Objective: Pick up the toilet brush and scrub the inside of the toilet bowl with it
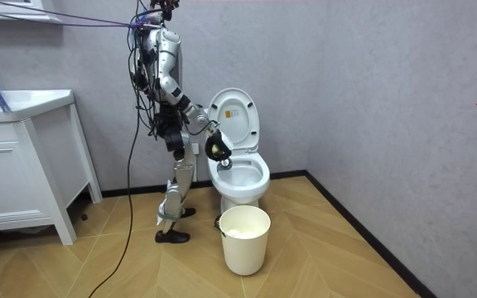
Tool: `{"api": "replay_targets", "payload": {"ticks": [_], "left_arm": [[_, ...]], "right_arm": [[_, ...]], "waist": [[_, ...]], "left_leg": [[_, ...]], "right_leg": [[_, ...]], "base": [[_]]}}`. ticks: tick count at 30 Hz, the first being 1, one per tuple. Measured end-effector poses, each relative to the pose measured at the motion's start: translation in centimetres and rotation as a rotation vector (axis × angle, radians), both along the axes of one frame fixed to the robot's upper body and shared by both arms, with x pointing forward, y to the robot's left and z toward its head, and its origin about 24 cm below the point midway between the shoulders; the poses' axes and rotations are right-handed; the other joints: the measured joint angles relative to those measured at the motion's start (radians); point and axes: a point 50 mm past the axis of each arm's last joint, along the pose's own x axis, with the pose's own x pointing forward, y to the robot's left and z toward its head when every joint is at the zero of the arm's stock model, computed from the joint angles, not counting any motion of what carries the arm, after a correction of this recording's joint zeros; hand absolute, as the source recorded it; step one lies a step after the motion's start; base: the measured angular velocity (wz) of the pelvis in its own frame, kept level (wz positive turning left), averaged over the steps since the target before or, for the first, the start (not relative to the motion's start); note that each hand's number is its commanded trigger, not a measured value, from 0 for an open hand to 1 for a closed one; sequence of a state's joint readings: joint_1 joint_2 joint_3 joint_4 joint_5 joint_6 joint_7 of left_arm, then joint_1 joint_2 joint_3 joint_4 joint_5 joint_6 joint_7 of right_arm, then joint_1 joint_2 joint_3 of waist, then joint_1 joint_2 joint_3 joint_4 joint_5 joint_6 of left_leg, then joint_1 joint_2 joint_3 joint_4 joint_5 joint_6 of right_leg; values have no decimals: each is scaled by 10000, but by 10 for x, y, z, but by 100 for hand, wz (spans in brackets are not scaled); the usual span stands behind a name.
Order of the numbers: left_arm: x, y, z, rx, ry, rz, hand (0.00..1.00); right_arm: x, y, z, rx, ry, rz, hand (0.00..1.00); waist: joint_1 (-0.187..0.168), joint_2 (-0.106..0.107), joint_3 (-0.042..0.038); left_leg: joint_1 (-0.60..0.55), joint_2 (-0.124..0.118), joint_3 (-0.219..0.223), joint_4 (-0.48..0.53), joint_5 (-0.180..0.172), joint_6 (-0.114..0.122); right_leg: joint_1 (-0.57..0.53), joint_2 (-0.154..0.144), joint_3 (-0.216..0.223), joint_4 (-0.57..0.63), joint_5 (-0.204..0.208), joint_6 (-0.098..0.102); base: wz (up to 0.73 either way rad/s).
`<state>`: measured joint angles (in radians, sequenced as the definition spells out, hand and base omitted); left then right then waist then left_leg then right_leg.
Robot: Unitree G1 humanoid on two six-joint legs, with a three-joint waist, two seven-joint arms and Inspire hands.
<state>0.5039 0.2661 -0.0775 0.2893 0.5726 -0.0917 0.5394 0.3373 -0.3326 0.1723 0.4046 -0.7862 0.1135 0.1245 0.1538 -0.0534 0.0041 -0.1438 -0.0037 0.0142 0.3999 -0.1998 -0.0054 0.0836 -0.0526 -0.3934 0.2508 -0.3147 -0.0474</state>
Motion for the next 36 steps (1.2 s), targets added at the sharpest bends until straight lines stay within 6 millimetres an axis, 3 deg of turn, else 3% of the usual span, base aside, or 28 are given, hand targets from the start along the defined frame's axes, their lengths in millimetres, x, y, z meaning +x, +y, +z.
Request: {"api": "replay_targets", "payload": {"ticks": [3, 6, 11, 13, 16, 18, 23, 26, 32, 36], "left_arm": [[-14, 0, -8, -824, 293, 987, 0], [-41, 7, -21, -1566, 1064, 2180, 0], [-122, 17, -52, -2654, 4123, 5306, 0], [-145, 17, -58, -3015, 4810, 6322, 0], [-160, 19, -63, -3403, 5329, 7206, 0], [-157, 22, -65, -3601, 5275, 7561, 0], [-118, 28, -71, -3910, 4388, 7614, 0], [-97, 29, -71, -4067, 3902, 7319, 0], [-77, 27, -72, -4244, 3554, 7028, 0], [-71, 24, -73, -4454, 3637, 6776, 0]], "right_arm": [[-6, 2, -5, 107, 223, -339, 100], [-13, 2, -7, 386, 191, -999, 100], [-22, -4, -5, 1732, -766, -3524, 100], [-20, -10, -1, 2093, -1555, -4448, 100], [-16, -19, 5, 2774, -2910, -6179, 100], [-14, -23, 7, 2869, -3595, -6850, 100], [-15, -29, 11, 3076, -4984, -8625, 100], [-23, -30, 7, 3066, -5266, -9632, 100], [-50, -29, -8, 2549, -4791, -11180, 100], [-60, -28, -15, 2192, -4507, -11652, 100]], "waist": [[95, 2, -21], [232, -29, -19], [29, -17, -38], [-158, 4, -28], [-382, 77, -17], [-596, 116, -2], [-1138, 431, 3], [-1593, 478, -22], [-1858, 489, -59], [-2042, 531, -65]], "left_leg": [[139, -15, -76, -14, -32, -50], [175, 35, -95, 60, -140, -135], [342, 67, 65, -62, -195, -122], [413, 73, 144, -117, -195, -122], [696, 126, 414, -309, -195, -122], [877, 124, 448, -416, -195, -122], [1269, 291, 1091, -771, -198, -124], [1510, 279, 1262, -1097, -190, -137], [2014, 273, 1665, -1702, -176, -155], [2213, 244, 1746, -2042, -176, -154]], "right_leg": [[163, 26, 1, -71, 0, 1], [208, 83, 68, -92, 0, 0], [229, 84, 293, -94, -7, 10], [241, 84, 371, -84, -13, 20], [342, 96, 618, -89, -8, 24], [435, 96, 727, -97, -7, 26], [399, 176, 1370, -137, 112, 6], [423, 165, 1552, -205, 164, 25], [465, 200, 2279, -466, 319, 74], [505, 228, 2318, -480, 405, 127]], "base": [[0], [-6], [-10], [-5], [-20], [-16], [-37], [-26], [-39], [-9]]}}
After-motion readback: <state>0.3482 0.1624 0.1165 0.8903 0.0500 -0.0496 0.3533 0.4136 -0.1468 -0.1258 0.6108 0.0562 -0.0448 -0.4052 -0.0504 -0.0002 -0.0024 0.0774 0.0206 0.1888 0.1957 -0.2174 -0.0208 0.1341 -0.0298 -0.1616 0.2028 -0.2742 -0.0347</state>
